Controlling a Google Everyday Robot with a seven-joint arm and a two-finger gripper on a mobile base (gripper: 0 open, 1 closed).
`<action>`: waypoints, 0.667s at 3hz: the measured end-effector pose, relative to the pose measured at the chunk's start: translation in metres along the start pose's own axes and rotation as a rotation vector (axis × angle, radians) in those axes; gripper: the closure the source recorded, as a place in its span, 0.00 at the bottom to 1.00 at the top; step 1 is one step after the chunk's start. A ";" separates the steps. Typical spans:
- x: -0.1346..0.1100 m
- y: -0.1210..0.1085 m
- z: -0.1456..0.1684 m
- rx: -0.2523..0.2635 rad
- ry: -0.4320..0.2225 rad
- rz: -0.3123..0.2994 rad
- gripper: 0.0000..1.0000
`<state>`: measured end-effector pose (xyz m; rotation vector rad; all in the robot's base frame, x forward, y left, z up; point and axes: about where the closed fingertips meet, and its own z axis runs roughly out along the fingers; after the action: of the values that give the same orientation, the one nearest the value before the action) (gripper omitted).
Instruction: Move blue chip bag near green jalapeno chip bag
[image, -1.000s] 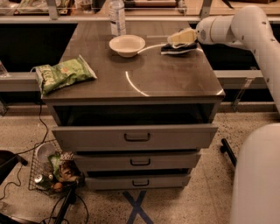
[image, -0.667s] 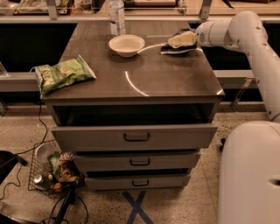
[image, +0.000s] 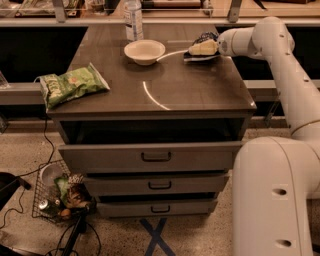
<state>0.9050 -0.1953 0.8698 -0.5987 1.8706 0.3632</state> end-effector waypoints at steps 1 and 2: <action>0.009 0.001 0.013 -0.002 0.032 0.010 0.41; 0.009 0.002 0.016 -0.005 0.033 0.010 0.64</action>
Offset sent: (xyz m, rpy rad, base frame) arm 0.0060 0.0046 -0.0107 -0.0079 0.0269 -0.0020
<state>0.9131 -0.1875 0.8552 -0.6024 1.9054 0.3670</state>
